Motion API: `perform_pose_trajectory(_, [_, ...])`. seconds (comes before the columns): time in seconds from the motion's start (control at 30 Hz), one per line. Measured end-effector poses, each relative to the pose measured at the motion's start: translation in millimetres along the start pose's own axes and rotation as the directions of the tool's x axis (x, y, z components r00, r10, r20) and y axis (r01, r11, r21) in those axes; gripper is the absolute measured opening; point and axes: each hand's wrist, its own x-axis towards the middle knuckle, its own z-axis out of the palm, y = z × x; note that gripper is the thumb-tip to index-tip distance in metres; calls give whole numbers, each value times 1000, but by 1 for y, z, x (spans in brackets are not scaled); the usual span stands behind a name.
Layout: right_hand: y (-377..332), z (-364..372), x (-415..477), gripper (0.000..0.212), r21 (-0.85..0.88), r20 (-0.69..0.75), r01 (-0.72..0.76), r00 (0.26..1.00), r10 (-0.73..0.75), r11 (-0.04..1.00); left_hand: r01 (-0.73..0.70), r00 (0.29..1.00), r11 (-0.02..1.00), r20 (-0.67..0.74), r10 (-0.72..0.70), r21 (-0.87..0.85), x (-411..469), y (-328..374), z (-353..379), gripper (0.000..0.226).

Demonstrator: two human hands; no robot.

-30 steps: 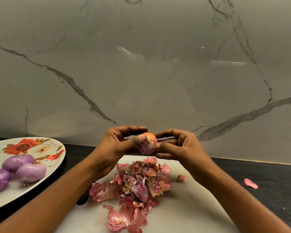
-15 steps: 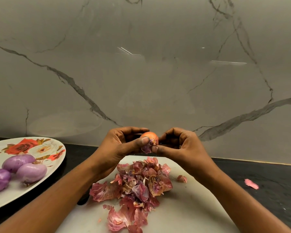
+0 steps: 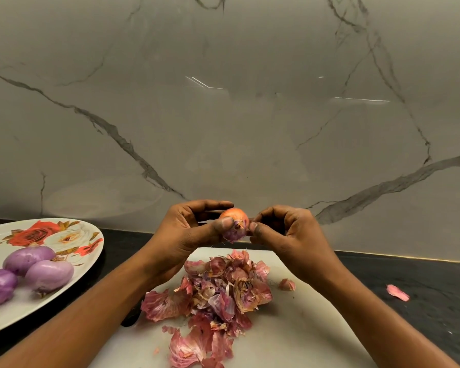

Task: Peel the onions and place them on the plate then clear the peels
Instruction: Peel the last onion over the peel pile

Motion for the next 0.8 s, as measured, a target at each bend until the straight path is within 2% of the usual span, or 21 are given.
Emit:
perform_pose_trajectory(0.23, [-1, -5, 1, 5, 117, -57, -36, 997, 43, 992, 34, 999, 991, 6, -34, -127, 1, 2, 0, 43])
perform_pose_trajectory(0.4, [-4, -7, 0, 14, 231, -3, -63, 998, 66, 971, 40, 999, 992, 24, -37, -116, 1, 2, 0, 42])
perform_pose_trajectory(0.6, [0, -3, -1, 19, 67, -28, 8, 1000, -6, 998, 1, 1000, 1000, 25, -1, -17, 1, 1, -1, 51])
perform_pose_trajectory(0.8, [1, 2, -6, 13, -133, -77, 134, 986, -145, 982, -15, 1000, 998, 11, 15, 61, 0, -1, 0, 53])
